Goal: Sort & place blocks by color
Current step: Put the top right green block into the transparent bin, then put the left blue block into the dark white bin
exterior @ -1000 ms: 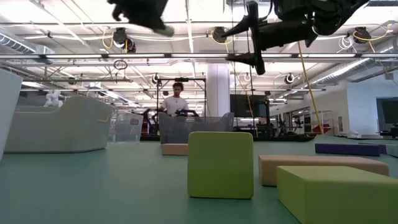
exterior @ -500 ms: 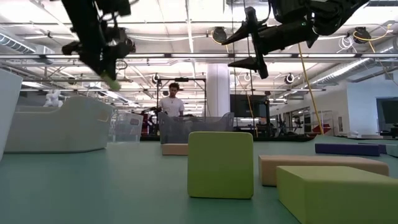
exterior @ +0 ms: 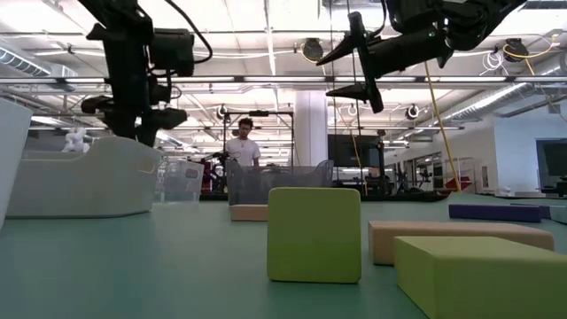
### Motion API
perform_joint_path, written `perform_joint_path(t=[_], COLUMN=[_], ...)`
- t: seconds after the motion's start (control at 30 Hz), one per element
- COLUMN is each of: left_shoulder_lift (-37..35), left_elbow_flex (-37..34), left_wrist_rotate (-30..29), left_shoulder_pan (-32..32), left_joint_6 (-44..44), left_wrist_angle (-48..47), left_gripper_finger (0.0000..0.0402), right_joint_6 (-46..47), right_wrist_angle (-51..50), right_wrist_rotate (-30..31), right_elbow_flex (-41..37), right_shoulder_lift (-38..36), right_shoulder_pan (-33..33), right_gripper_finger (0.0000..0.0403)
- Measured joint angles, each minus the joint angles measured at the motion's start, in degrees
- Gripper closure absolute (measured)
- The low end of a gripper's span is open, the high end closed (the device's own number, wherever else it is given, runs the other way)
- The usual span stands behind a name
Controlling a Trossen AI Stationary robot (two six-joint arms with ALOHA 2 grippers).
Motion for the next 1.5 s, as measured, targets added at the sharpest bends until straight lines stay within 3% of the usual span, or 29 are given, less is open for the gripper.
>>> perform_joint_path(t=[0.53,0.83,1.1,1.27,1.5], left_shoulder_lift=[0.69,-1.47,-6.06,-9.62,-14.08], left_elbow_flex=[0.0,1.45,1.53,1.52,1.44], left_wrist_rotate=[0.55,0.83,3.33,3.91,3.94], left_shoulder_pan=[2.24,-1.4,-7.5,-11.06,-14.82], left_joint_6=[6.4,12.18,20.54,20.84,21.17], left_wrist_angle=[8.04,18.0,32.51,33.57,34.2], left_gripper_finger=[0.0136,0.0145,0.0173,0.0178,0.0174], right_joint_6=[-0.79,-2.92,-14.18,-20.5,-25.58], right_wrist_angle=[1.71,19.3,3.08,-11.43,-15.38], right_wrist_rotate=[-1.05,-0.69,6.26,11.33,9.36], right_elbow_flex=[-0.02,0.23,7.71,11.35,11.98], right_shoulder_lift=[0.02,0.01,1.11,1.97,7.64], right_shoulder_pan=[6.85,10.69,15.59,18.67,24.21], right_gripper_finger=[0.0117,0.0117,0.0127,0.0135,0.0135])
